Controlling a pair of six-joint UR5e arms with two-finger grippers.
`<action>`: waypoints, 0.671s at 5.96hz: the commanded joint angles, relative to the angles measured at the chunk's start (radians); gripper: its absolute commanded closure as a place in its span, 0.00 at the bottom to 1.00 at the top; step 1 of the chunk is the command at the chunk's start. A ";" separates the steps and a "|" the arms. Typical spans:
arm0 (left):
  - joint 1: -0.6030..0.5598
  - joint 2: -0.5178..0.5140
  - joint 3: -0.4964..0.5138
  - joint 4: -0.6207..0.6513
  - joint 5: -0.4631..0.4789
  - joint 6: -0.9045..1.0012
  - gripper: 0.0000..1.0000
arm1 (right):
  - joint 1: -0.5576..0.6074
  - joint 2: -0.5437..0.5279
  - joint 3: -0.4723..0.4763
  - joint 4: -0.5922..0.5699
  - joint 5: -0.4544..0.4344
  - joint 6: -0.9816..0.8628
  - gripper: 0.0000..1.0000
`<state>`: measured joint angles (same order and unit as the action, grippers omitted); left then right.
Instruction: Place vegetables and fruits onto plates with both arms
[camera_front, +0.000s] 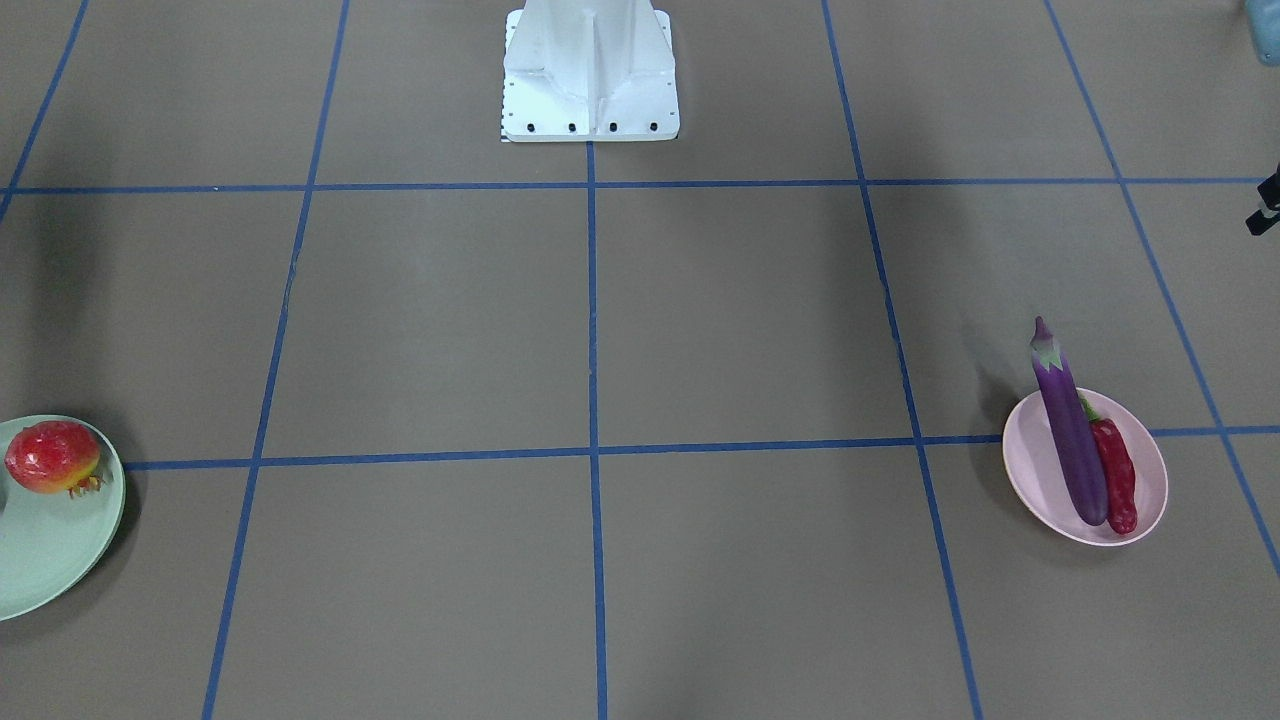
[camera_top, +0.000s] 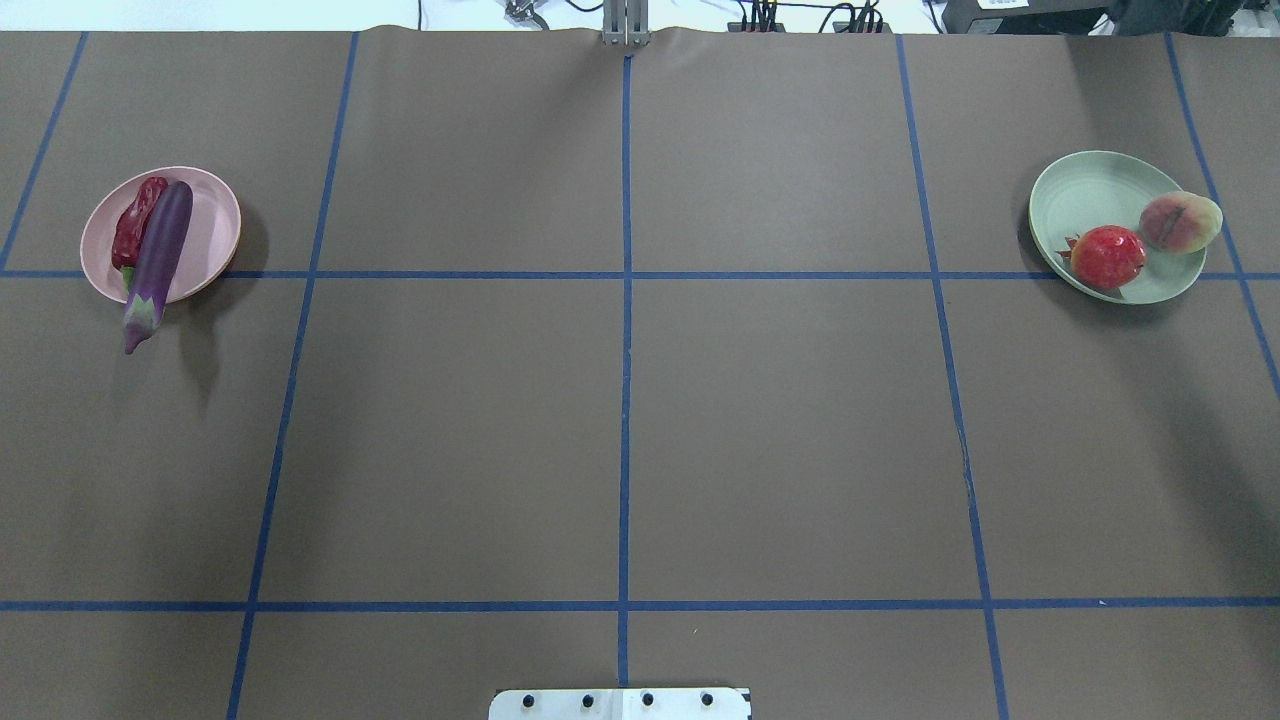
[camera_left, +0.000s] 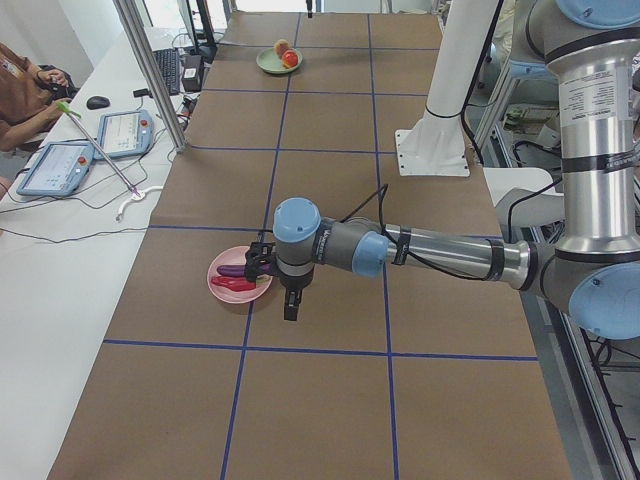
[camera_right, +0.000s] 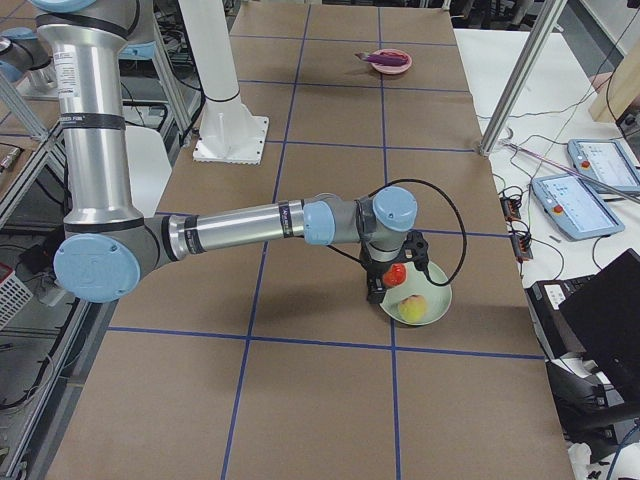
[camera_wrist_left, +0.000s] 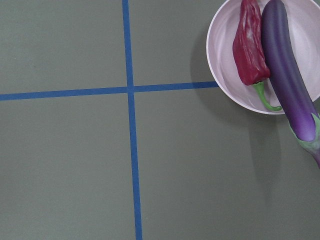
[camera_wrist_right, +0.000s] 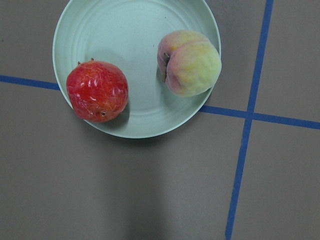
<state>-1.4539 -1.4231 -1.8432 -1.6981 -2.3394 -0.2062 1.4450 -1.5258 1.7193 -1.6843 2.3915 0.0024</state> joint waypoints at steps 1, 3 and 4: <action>0.000 0.001 -0.004 0.000 0.006 -0.028 0.00 | 0.000 0.003 -0.001 0.000 0.000 -0.001 0.00; 0.000 0.001 0.002 -0.002 0.025 -0.024 0.00 | 0.000 -0.001 -0.003 0.000 0.002 0.001 0.00; 0.000 -0.005 0.001 -0.002 0.035 -0.025 0.00 | 0.000 -0.001 -0.003 0.002 0.003 0.001 0.00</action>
<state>-1.4542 -1.4241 -1.8417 -1.6995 -2.3147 -0.2309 1.4450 -1.5261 1.7170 -1.6838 2.3934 0.0030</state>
